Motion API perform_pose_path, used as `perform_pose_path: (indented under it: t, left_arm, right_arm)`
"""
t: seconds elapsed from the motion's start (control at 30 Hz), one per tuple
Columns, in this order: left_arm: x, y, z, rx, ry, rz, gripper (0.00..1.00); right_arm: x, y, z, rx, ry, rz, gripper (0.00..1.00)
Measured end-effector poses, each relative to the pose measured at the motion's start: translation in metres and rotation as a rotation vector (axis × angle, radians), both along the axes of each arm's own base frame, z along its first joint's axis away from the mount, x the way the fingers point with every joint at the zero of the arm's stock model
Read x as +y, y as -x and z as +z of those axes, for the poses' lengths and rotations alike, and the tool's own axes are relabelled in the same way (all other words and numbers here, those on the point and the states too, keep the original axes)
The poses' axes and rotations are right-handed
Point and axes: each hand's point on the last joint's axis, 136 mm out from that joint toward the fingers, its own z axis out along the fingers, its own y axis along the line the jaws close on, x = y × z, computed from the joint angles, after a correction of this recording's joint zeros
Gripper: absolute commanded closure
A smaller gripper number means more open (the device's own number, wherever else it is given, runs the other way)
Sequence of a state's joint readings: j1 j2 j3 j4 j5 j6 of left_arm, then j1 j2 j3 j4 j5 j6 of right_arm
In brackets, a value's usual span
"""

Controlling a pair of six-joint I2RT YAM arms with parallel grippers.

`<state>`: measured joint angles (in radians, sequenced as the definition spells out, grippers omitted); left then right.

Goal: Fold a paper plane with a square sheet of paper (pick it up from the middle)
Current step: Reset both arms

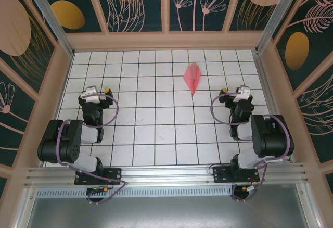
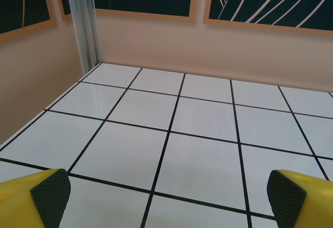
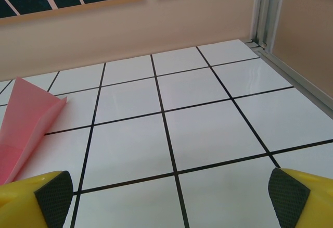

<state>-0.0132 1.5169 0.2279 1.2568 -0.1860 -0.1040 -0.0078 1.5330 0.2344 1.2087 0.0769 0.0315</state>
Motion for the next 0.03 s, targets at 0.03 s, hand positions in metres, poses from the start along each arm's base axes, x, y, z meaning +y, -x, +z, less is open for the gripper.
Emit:
perform_pose_path:
  t: [0.03]
  left_arm:
    - [-0.0001,0.0,0.0,0.0,0.0,0.0,0.02]
  right_arm:
    - [0.0,0.0,0.0,0.0,0.0,0.0,0.01]
